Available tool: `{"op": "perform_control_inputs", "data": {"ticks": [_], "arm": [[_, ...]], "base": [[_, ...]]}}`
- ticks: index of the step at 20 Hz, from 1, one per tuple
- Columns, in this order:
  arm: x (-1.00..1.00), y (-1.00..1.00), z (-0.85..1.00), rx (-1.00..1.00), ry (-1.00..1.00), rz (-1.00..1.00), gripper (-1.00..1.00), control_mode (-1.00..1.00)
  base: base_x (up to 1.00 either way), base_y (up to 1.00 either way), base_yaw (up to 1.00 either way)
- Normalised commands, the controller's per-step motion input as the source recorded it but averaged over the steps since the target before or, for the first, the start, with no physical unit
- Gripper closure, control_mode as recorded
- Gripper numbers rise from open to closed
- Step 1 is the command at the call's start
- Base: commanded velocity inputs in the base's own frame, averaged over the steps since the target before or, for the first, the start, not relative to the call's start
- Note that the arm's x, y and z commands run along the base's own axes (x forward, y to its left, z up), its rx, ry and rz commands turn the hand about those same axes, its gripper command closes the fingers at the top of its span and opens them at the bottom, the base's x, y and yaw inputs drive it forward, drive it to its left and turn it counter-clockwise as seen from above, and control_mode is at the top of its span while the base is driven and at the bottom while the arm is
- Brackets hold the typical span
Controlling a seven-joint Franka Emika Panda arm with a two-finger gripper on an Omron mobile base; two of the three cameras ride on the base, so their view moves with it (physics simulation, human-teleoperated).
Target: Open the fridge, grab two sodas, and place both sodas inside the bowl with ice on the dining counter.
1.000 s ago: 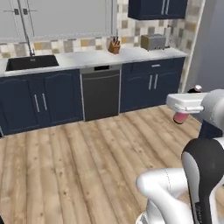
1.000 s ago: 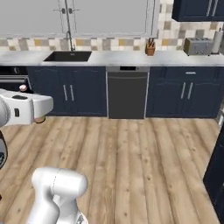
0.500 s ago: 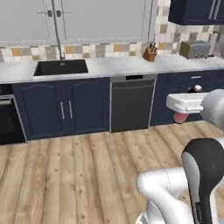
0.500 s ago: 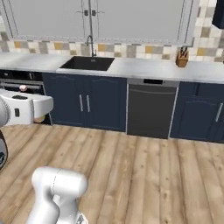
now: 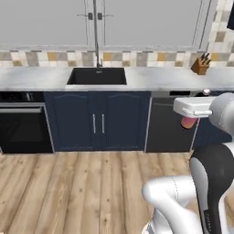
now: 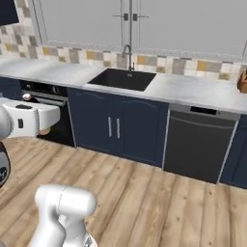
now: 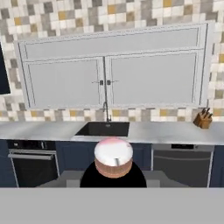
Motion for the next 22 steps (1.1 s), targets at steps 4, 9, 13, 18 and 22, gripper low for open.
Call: {"op": "perform_control_inputs", "data": {"ticks": [4,9,13,18,22], "arm": [[0.0,0.0,0.0,0.0,0.0,0.0,1.0,1.0],[0.0,0.0,0.0,0.0,0.0,0.0,1.0,1.0],[0.0,0.0,0.0,0.0,0.0,0.0,1.0,1.0],[0.0,0.0,0.0,0.0,0.0,0.0,1.0,1.0],[0.0,0.0,0.0,0.0,0.0,0.0,1.0,1.0]], "base": [[0.63,0.42,0.37],[0.72,0.43,0.34],[0.81,0.18,0.39],[0.79,0.04,0.46],[0.85,0.0,0.46]]}}
